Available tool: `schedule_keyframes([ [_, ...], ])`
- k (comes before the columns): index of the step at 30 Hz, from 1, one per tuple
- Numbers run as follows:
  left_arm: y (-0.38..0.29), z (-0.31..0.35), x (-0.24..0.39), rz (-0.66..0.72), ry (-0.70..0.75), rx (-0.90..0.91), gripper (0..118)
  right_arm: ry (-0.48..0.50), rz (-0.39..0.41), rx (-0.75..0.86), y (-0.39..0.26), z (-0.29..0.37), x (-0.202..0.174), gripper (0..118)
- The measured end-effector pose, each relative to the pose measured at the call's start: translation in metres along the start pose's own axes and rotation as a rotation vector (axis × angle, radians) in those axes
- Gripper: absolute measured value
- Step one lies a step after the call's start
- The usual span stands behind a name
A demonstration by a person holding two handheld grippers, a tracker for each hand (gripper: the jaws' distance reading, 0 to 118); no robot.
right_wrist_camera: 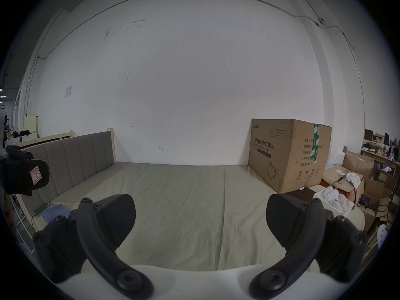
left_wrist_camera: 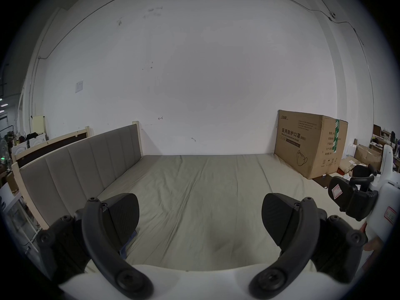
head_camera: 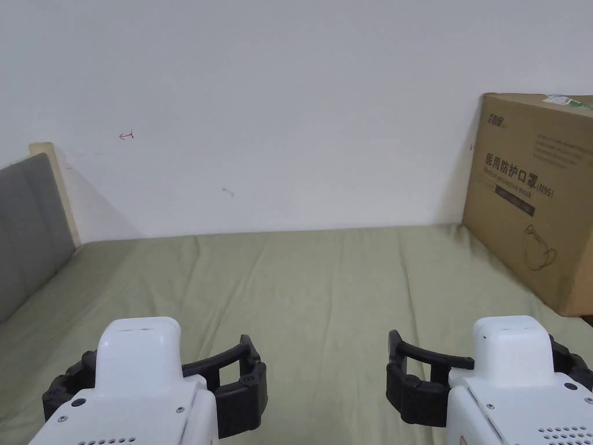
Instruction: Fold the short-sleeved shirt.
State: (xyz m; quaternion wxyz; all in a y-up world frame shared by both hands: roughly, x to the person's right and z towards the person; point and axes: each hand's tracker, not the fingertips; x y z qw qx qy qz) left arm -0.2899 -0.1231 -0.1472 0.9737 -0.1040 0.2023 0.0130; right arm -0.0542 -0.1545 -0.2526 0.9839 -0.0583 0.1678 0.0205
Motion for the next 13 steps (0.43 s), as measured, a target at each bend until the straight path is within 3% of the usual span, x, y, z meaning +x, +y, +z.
schedule_keyframes([
  [13, 0.0, 0.0046, 0.0053, -0.008, 0.003, 0.042, 115, -0.01, 0.004, 0.006, 0.0025, 0.0022, 0.001, 118],
])
